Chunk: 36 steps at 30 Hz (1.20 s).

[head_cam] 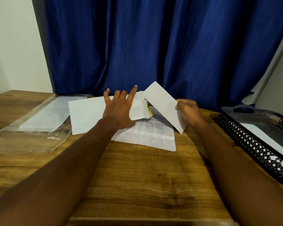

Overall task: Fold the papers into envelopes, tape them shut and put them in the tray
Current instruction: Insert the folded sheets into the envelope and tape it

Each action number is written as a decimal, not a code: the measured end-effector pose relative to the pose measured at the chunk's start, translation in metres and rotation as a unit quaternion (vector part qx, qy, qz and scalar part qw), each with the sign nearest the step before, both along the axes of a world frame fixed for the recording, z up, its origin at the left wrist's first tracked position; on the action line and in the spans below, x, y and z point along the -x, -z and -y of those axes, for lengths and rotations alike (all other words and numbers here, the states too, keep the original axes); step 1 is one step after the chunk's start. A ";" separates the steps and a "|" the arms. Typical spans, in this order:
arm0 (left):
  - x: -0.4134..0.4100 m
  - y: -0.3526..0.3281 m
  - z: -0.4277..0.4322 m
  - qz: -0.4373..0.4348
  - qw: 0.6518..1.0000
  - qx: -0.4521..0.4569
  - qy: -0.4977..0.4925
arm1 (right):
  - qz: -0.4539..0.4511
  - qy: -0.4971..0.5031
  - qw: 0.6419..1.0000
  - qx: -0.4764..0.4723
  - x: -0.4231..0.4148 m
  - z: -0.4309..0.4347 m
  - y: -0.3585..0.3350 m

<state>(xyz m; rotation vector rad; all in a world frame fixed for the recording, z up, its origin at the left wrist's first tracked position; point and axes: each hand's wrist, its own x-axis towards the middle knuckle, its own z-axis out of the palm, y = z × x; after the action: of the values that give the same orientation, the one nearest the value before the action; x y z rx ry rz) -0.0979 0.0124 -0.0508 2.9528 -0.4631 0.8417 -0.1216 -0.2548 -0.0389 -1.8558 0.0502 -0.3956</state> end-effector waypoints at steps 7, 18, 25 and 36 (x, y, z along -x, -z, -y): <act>-0.002 -0.001 -0.003 0.004 1.000 0.016 0.000 | -0.019 0.019 0.999 -0.030 0.001 0.002 0.005; -0.005 0.005 -0.002 -0.009 0.999 -0.021 0.043 | 0.004 -0.010 0.984 0.175 0.001 0.008 0.004; -0.005 0.004 -0.005 -0.025 0.998 -0.019 0.048 | 0.031 -0.014 0.984 0.177 0.005 0.010 0.004; 0.004 0.003 0.002 -0.061 0.987 -0.005 0.147 | 0.053 -0.052 0.965 0.251 0.003 0.008 0.007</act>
<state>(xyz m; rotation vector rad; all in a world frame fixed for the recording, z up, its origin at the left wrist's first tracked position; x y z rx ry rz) -0.1023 0.0101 -0.0540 2.8219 -0.8674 0.6240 -0.1247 -0.2625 -0.0461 -2.3205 -0.2407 -0.4624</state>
